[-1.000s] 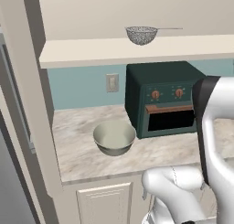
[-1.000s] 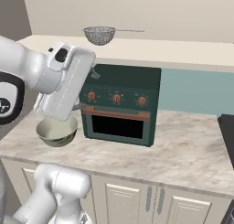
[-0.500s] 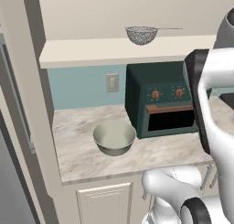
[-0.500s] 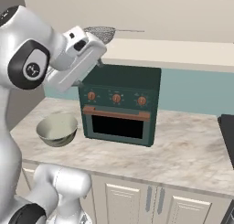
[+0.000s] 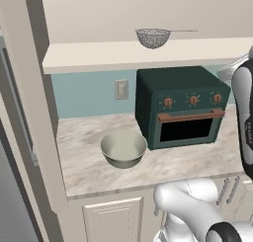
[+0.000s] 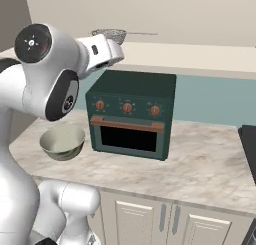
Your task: Open the cabinet and setup a tea strainer by placing it in the bowl upright.
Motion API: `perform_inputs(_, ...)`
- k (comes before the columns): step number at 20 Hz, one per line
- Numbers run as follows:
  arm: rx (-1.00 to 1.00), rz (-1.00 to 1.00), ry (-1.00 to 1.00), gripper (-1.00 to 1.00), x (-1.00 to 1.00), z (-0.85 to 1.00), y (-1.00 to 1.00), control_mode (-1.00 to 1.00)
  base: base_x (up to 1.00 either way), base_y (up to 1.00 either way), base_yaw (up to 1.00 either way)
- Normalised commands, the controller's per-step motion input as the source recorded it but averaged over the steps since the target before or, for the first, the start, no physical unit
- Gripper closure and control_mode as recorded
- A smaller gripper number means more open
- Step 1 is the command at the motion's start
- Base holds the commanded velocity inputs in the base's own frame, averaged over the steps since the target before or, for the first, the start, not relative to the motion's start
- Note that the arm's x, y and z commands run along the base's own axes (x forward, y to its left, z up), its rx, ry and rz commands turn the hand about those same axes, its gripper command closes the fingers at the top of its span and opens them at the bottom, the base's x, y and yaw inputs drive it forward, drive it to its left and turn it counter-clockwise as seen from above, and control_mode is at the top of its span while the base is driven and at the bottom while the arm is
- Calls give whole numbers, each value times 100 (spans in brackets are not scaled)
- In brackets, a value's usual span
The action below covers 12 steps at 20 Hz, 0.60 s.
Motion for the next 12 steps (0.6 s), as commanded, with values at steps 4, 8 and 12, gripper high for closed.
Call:
perform_inputs(4, -6, 0, 8, -100, 3, 22, 36, -100, 0, 0, 0)
perform_inputs(8, -17, -20, 1, -100, 0, 18, 41, -100, 0, 0, 0)
perform_inputs(12, 1, -39, -15, -100, -5, 6, 53, -100, 0, 0, 0)
